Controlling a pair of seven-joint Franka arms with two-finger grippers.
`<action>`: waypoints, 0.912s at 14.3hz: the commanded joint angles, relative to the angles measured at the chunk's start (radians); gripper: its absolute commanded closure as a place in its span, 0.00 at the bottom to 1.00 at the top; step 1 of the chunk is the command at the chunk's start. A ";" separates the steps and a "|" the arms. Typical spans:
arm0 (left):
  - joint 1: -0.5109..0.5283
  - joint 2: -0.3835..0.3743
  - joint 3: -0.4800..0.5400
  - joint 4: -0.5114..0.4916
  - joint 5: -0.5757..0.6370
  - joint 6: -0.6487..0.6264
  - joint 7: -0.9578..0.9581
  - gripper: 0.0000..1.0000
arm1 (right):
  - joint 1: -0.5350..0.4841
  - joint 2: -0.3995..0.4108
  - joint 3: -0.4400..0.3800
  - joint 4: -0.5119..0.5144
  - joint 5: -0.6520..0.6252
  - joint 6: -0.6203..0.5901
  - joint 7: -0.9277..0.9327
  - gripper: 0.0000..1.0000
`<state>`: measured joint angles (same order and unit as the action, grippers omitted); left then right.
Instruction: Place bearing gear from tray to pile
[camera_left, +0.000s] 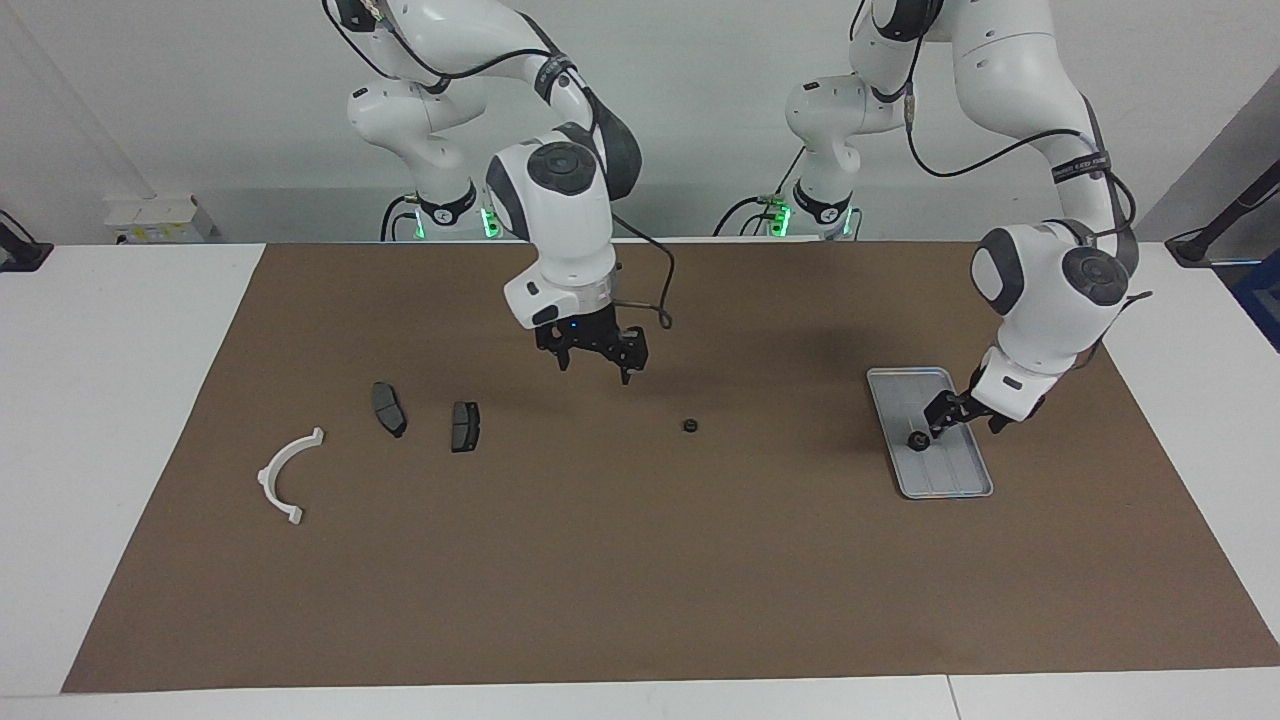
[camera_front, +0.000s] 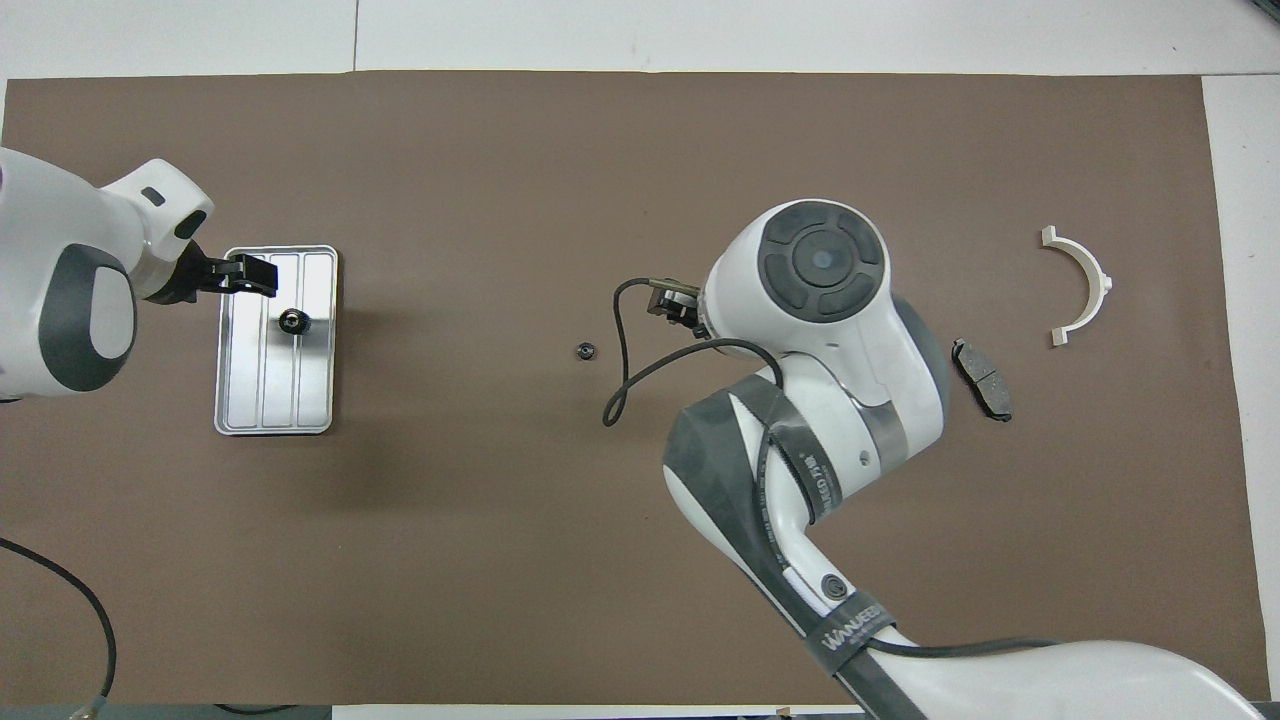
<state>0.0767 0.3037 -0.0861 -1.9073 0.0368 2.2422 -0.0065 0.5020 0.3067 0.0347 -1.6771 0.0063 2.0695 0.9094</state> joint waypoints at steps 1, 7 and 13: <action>-0.021 -0.011 0.009 -0.073 -0.041 0.080 0.002 0.02 | 0.045 0.092 -0.003 0.102 -0.023 -0.028 0.115 0.00; -0.026 -0.029 0.009 -0.151 -0.046 0.135 0.003 0.02 | 0.125 0.399 -0.004 0.414 -0.097 -0.084 0.302 0.00; -0.025 -0.037 0.011 -0.177 -0.046 0.152 0.002 0.03 | 0.167 0.515 -0.009 0.501 -0.101 -0.071 0.315 0.00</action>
<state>0.0605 0.3011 -0.0863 -2.0430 0.0077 2.3692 -0.0068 0.6580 0.7817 0.0302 -1.2360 -0.0738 2.0286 1.1950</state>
